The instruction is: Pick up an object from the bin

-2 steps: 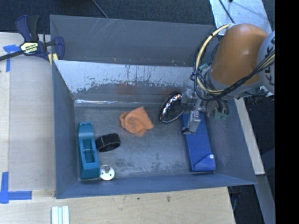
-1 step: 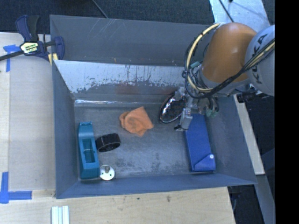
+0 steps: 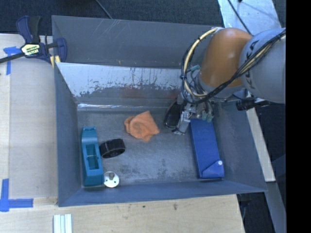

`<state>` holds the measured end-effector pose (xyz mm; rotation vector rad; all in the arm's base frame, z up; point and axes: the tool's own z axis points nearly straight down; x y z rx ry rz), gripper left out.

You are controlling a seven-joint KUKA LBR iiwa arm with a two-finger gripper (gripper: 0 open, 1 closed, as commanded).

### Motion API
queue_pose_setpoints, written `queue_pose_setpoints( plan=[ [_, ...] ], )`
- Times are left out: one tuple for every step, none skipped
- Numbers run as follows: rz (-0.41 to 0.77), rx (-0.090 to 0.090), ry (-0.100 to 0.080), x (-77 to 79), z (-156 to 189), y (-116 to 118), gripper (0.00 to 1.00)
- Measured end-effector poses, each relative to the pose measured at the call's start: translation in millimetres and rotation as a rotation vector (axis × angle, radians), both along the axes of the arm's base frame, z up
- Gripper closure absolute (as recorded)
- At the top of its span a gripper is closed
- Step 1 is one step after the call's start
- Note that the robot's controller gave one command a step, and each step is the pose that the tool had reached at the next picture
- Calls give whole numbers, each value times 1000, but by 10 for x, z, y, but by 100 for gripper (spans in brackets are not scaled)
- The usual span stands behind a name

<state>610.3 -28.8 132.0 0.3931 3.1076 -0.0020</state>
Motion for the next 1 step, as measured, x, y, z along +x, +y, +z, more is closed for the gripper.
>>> queue_pose_setpoints(
  plan=[
    [42, 2, 3, -30, -366, 491, 0]
  ],
)
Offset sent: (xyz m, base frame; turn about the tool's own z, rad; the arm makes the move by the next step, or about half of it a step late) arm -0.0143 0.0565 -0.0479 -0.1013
